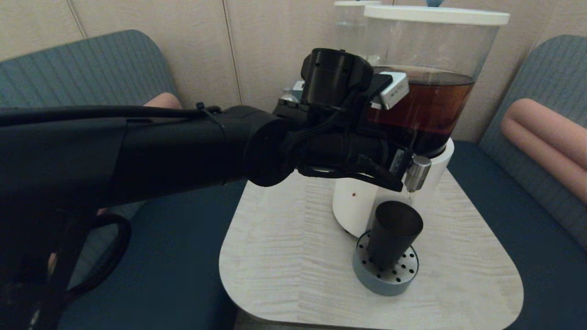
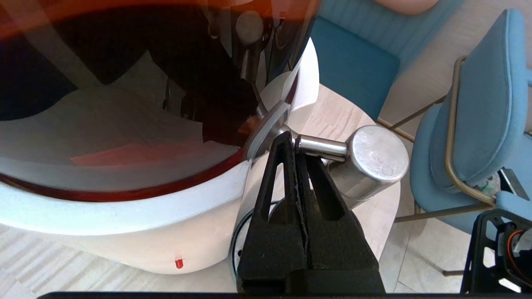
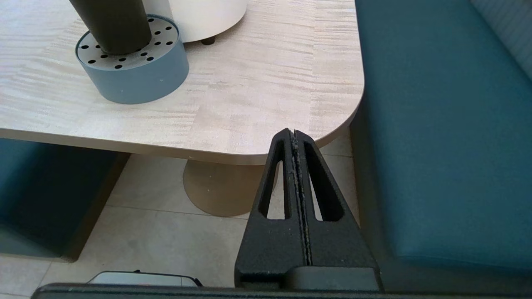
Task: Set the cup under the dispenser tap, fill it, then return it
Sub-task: Turn off the faucet
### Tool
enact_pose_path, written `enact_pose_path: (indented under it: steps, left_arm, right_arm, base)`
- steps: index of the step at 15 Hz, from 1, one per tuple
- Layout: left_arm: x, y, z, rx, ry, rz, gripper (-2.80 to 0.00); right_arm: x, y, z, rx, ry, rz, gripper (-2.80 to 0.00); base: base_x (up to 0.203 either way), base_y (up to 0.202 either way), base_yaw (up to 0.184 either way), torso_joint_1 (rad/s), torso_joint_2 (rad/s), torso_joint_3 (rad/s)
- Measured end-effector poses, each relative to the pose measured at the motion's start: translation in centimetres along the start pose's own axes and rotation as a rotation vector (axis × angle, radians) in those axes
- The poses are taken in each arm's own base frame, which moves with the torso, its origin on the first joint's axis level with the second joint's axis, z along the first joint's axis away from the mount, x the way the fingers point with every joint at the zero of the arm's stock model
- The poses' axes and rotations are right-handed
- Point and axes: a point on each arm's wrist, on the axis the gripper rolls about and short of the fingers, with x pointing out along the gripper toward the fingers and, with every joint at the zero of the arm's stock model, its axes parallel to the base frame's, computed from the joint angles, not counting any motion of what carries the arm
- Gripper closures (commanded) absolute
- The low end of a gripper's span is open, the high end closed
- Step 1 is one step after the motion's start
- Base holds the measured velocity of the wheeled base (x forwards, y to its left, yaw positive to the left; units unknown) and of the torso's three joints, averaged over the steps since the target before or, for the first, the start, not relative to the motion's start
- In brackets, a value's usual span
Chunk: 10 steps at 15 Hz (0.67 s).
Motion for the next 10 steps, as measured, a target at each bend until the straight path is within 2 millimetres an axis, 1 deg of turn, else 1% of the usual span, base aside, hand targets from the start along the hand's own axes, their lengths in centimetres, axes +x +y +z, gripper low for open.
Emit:
enact_pose_path:
  steps: [10]
  left_arm:
    - [0.18, -0.59, 0.17, 0.025, -0.018, -0.050, 0.00]
  right_arm:
    - [0.00, 0.00, 0.00, 0.000, 0.000, 0.000, 0.00]
  base:
    - [0.000, 0.000, 0.000, 0.000, 0.00, 0.000]
